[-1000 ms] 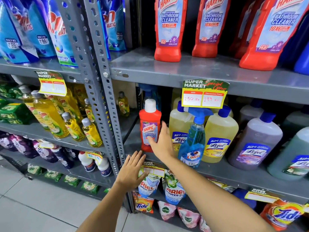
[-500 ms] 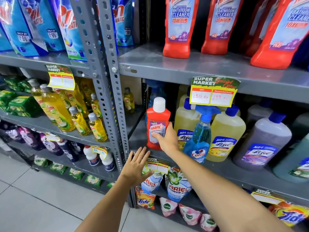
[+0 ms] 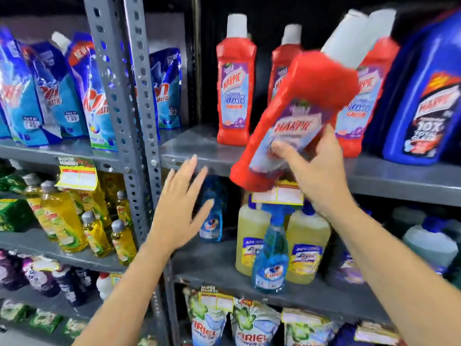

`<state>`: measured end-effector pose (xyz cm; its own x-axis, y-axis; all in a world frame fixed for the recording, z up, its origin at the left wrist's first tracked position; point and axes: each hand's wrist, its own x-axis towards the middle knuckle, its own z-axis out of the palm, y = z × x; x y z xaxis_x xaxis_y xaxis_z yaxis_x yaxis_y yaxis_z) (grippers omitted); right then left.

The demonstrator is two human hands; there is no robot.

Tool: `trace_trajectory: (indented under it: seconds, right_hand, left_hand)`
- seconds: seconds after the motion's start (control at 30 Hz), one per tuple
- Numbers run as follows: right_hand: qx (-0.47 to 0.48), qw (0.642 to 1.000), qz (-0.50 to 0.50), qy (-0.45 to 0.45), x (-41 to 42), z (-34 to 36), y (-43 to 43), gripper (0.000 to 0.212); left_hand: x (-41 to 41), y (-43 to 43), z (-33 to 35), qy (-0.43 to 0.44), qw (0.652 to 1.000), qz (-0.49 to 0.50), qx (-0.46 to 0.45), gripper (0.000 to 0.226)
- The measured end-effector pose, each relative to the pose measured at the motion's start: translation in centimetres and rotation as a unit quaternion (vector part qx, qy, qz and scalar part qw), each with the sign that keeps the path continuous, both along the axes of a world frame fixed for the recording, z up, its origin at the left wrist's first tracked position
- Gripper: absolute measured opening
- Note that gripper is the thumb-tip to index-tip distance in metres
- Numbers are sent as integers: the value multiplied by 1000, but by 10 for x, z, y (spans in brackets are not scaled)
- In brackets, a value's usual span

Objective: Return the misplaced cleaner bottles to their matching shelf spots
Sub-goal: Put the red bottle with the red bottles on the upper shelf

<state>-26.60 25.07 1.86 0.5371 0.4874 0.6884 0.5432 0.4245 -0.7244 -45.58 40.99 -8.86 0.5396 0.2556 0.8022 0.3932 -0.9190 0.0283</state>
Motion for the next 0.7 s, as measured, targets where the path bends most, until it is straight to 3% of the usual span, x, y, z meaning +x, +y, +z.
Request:
trace_trajectory:
  seconds: [0.07, 0.13, 0.23, 0.43, 0.57, 0.7]
  right_hand:
    - [22, 1000, -19, -4, 20, 29, 9, 60]
    - [21, 999, -29, -1, 37, 49, 20, 64]
    - [-2, 999, -46, -4, 58, 64, 36, 53]
    - [-89, 991, -82, -53, 82, 59, 55, 46]
    - [-125, 988, -67, -56, 83, 59, 51, 62]
    - [-224, 971, -26, -75, 94, 45, 46, 88]
  left_hand:
    - [14, 0, 41, -9, 999, -11, 35, 60]
    - [30, 8, 61, 40, 999, 4, 32, 60]
    - [45, 16, 62, 106, 993, 45, 15, 59]
    - [48, 13, 60, 73, 996, 47, -6, 56]
    - [47, 12, 60, 78, 995, 56, -6, 55]
    - [48, 13, 59, 80, 994, 67, -11, 56]
